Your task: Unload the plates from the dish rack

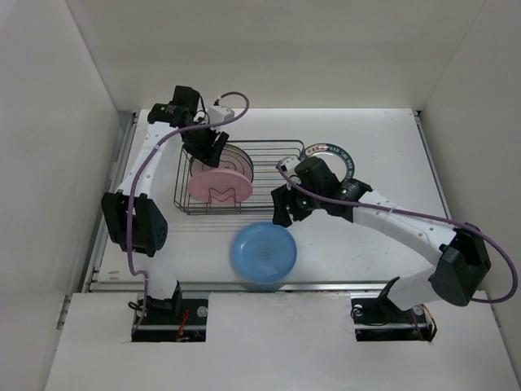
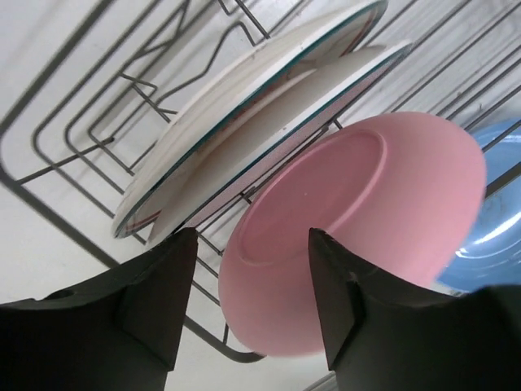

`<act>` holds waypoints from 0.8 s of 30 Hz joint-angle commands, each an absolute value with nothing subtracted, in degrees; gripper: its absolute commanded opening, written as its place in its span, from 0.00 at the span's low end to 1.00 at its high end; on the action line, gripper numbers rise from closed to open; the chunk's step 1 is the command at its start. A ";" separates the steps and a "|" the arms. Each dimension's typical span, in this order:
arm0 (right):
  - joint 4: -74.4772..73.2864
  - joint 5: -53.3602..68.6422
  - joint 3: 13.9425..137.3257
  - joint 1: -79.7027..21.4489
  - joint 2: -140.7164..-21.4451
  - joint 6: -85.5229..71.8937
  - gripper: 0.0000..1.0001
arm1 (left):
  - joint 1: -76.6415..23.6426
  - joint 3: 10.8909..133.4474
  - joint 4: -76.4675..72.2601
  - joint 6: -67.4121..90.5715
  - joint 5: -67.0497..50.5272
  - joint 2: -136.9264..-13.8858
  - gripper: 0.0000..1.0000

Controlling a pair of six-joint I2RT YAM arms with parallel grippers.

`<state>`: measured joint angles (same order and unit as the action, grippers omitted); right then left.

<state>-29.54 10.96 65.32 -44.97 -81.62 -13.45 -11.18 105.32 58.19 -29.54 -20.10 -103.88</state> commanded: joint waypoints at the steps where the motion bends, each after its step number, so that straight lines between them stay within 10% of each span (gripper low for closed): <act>1: -28.39 11.07 65.21 -44.74 -81.65 -13.36 0.71 | -11.25 108.54 55.02 -27.07 -19.95 -96.60 0.56; 18: -27.86 11.07 63.54 -45.26 -82.18 -13.36 0.71 | -13.70 101.96 60.48 -33.67 -17.50 -101.51 0.60; 23: -27.33 11.07 62.50 -45.79 -82.18 -13.36 0.71 | -13.71 101.34 55.38 -30.51 -12.05 -102.13 0.41; 24: -27.33 11.07 62.49 -45.79 -82.18 -13.88 0.71 | -13.71 101.34 55.37 -30.50 -11.52 -102.13 0.23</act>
<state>-29.28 10.96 63.00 -45.15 -82.17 -13.50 -13.43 101.58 57.63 -34.85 -14.79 -103.46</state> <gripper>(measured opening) 0.712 0.334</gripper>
